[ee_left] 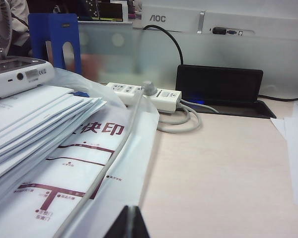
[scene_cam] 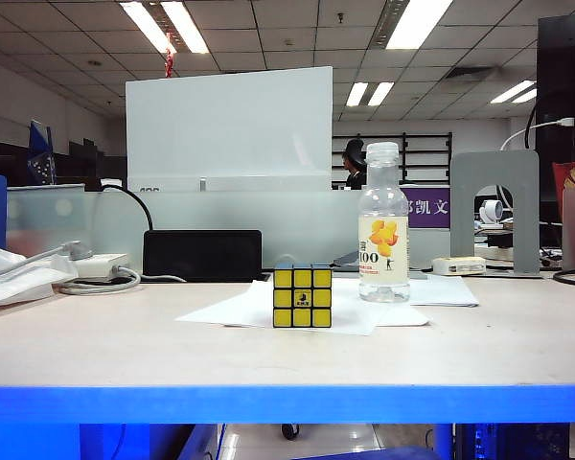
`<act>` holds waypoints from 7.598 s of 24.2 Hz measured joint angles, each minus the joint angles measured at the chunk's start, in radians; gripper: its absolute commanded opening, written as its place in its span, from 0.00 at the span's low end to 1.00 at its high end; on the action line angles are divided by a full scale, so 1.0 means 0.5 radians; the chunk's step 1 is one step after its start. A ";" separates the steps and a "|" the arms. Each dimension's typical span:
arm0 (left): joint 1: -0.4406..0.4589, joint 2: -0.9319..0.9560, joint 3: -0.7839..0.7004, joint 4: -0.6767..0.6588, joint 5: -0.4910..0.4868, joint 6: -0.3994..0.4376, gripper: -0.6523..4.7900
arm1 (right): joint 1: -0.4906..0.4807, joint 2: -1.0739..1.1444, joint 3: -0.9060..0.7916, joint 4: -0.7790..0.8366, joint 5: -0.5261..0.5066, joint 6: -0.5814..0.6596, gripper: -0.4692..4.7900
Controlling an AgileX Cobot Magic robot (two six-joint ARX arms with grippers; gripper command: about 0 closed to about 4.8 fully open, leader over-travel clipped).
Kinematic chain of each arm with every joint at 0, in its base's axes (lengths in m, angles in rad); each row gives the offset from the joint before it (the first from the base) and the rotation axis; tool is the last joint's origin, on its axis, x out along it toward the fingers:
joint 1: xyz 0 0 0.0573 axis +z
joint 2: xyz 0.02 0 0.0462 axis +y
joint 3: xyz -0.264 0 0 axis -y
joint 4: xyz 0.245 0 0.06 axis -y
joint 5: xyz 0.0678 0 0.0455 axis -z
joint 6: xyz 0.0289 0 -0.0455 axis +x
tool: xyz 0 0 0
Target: Rotate the Rubik's Cube so that the bottom side is facing up.
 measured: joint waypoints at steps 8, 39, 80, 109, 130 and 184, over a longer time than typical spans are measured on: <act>0.000 0.000 0.000 0.014 0.000 0.000 0.11 | 0.000 0.000 0.000 -0.005 -0.001 0.018 0.08; -0.076 0.607 0.424 0.176 0.803 -0.810 0.71 | -0.001 1.284 1.403 -0.700 -1.203 0.337 0.13; -1.505 3.520 2.676 -0.539 0.013 -0.809 1.00 | 0.487 1.229 1.951 -1.596 -0.766 0.006 0.21; -1.453 4.038 3.454 -1.391 0.235 -1.034 1.00 | 0.610 1.154 1.949 -1.623 -0.623 -0.051 0.21; -1.414 4.169 3.455 -1.499 0.140 -0.956 1.00 | 0.710 1.067 1.873 -1.654 -0.584 -0.076 0.21; -1.357 4.392 3.559 -1.003 1.217 -0.782 0.47 | 0.703 1.235 1.841 -1.705 -0.436 -0.127 0.21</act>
